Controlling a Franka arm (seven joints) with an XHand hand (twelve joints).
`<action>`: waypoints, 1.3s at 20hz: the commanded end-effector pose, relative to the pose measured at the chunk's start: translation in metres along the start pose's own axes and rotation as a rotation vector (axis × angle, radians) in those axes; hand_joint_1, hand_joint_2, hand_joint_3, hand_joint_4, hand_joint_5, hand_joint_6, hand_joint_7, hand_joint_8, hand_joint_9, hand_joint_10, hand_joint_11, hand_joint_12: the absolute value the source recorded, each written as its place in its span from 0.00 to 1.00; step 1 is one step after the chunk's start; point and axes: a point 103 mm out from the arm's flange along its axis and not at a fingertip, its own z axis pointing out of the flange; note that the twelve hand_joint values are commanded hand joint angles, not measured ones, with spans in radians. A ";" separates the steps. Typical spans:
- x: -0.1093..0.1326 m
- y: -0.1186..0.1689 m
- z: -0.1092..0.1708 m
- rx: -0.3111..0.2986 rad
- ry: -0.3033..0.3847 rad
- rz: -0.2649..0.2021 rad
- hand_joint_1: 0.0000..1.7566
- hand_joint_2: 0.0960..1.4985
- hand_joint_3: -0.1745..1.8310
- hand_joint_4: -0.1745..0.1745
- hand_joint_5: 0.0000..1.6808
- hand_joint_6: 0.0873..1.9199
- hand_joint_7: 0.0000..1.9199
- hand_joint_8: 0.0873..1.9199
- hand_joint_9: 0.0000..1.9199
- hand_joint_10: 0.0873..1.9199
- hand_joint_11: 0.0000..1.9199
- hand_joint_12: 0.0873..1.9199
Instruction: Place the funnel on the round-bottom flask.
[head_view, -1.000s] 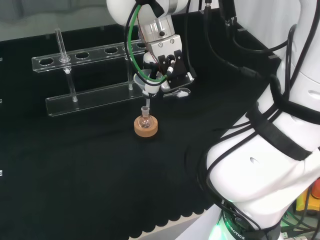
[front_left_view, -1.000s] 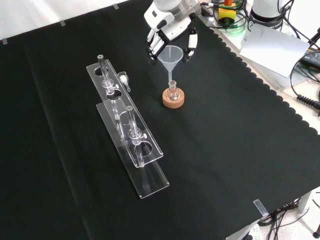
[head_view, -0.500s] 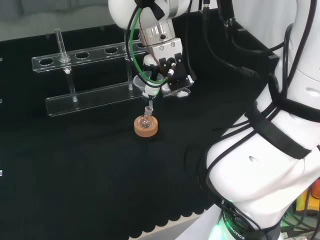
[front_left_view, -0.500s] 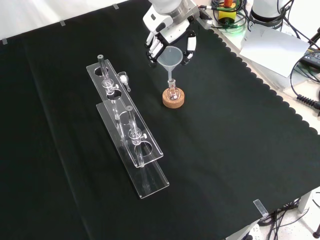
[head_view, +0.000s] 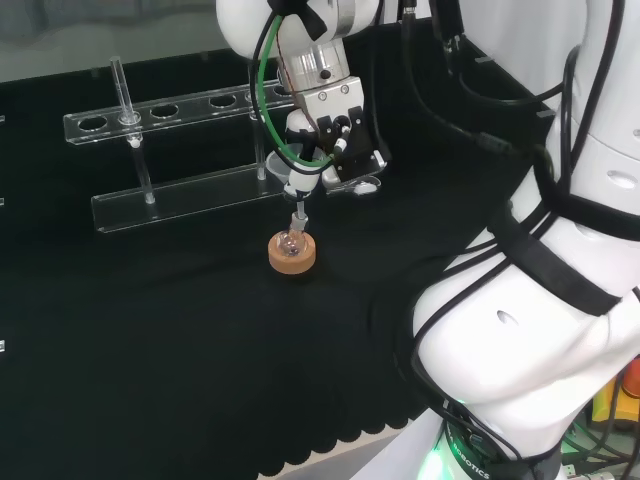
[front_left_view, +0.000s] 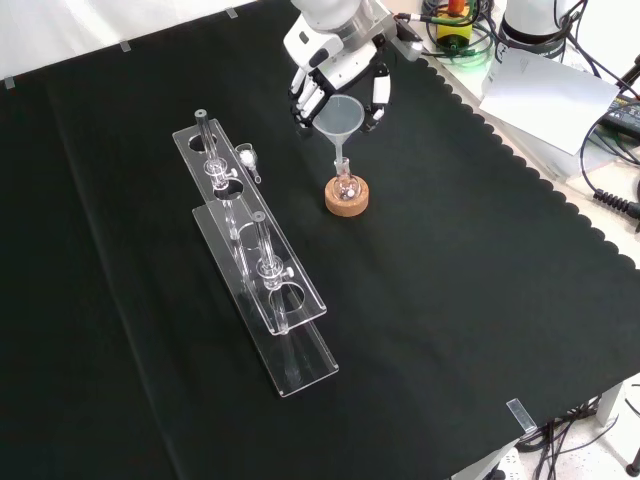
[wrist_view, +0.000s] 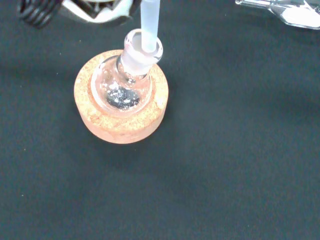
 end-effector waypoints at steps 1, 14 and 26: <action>0.000 -0.001 -0.001 0.000 0.003 -0.003 0.52 0.51 0.46 0.44 0.37 0.40 0.23 0.31 0.47 0.20 0.29 0.67; 0.007 0.005 0.009 0.024 0.013 -0.017 0.52 0.51 0.46 0.44 0.37 0.40 0.23 0.31 0.47 0.20 0.29 0.67; 0.012 0.009 0.010 0.033 0.011 -0.026 0.52 0.51 0.46 0.44 0.37 0.40 0.23 0.31 0.47 0.20 0.29 0.67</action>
